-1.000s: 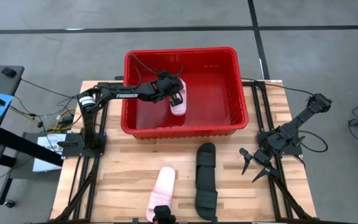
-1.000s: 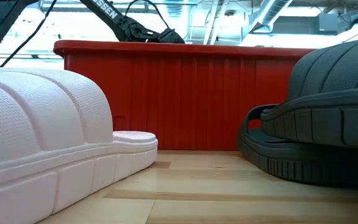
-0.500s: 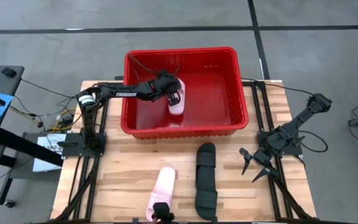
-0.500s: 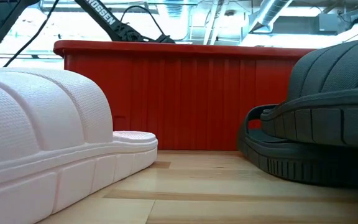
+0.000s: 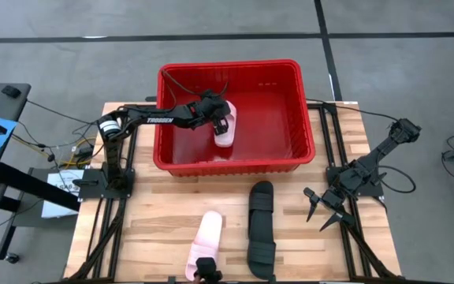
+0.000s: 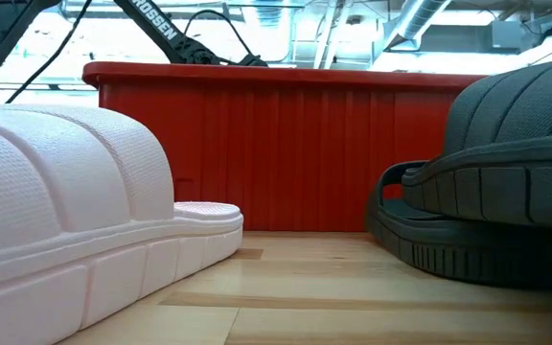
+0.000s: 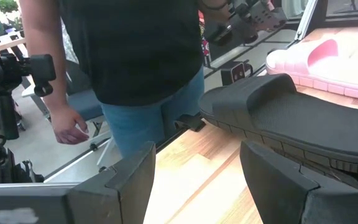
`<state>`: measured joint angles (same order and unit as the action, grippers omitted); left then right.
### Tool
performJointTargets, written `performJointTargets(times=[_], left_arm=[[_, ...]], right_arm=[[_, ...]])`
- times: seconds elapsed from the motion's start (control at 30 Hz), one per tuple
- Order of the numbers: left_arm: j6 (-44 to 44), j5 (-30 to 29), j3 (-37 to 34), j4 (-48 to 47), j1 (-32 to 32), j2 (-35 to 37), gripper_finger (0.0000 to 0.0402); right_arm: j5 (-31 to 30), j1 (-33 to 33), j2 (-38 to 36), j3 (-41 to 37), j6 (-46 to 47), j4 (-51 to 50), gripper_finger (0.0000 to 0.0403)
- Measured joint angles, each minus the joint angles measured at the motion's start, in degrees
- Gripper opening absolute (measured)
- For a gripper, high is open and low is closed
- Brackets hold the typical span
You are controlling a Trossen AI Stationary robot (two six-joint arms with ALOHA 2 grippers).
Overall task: Pick and place slides into bin
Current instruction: Put the top pink slipper in the red bin
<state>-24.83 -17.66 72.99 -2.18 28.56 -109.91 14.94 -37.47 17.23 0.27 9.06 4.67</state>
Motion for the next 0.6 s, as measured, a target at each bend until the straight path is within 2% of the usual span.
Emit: performJointTargets(times=[0.2, 0.6], left_arm=[[0.49, 1.8, 0.0, -1.1, -0.02, 0.0, 0.0033], [2.08, 0.89, -0.02, -2.29, -0.02, 0.01, 0.0036]], right_arm=[[0.0, -0.02, 0.0, 0.0, 0.0, 0.0, 0.0226], [0.02, -0.02, 0.0, 0.0, 0.0, 0.0, 0.0226]])
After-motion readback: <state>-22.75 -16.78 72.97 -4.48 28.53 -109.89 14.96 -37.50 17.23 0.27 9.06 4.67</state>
